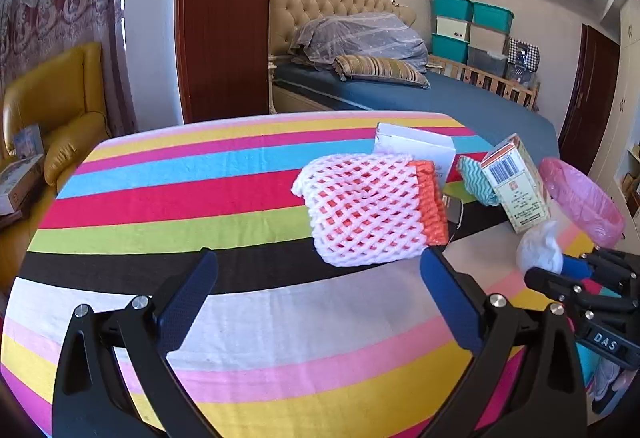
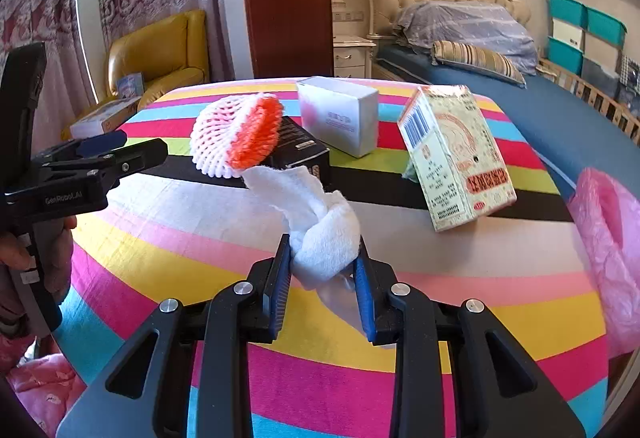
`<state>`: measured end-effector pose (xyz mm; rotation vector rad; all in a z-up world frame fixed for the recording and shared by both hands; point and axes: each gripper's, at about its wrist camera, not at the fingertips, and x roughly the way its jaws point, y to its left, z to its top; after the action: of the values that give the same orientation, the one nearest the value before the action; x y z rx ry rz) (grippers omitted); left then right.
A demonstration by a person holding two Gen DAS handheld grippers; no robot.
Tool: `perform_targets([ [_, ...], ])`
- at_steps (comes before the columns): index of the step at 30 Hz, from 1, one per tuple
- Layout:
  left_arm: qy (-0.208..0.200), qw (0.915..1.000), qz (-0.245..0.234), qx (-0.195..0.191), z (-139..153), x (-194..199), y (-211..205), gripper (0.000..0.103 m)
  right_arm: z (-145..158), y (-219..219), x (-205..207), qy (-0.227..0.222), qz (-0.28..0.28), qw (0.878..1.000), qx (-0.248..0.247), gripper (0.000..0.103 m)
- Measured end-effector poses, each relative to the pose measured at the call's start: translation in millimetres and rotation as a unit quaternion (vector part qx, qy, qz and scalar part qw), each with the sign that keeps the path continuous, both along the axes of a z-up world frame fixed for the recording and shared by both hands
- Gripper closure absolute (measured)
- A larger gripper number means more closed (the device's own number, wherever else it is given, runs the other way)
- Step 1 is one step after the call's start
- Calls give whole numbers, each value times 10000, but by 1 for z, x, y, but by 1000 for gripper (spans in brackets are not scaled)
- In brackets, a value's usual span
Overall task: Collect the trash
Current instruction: 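Grasp the white tissue with the right tool, then grasp the pink foam fruit net with the left tool while the right tool holds the tissue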
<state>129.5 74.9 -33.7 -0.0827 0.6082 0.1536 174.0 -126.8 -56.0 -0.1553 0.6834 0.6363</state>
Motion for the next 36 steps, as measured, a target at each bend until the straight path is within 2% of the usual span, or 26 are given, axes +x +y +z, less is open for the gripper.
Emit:
perform_targets([
  [4,144,9993,55,329,-3,13,-7,5,-1,-6,0,8,-38,10000,73,74],
  [6,124,9996,85,234,1,20,-4,5,1,-10,2,-11,-70,9999,118,74],
  [10,-28,9997,245,88,21,48,0,5,2,-17,5,-14,-133,9997,209,74],
  [15,-90,9988,232,419,47,100,-18,5,0,-21,7,6,-182,9995,243,74],
  [18,142,9980,184,582,49,133,-27,5,2,-25,8,-6,-242,9993,284,74],
  [23,825,9925,179,888,25,167,-30,5,1,-35,8,20,-389,9986,369,74],
  [27,942,9899,29,1058,10,143,-33,5,1,-38,8,18,-442,9982,412,74],
  [31,949,9881,-31,1209,-5,88,-28,5,3,-38,4,-4,-437,9979,482,74],
  [36,907,9916,59,920,-19,26,-3,4,4,-32,-3,-25,-308,9983,495,74],
])
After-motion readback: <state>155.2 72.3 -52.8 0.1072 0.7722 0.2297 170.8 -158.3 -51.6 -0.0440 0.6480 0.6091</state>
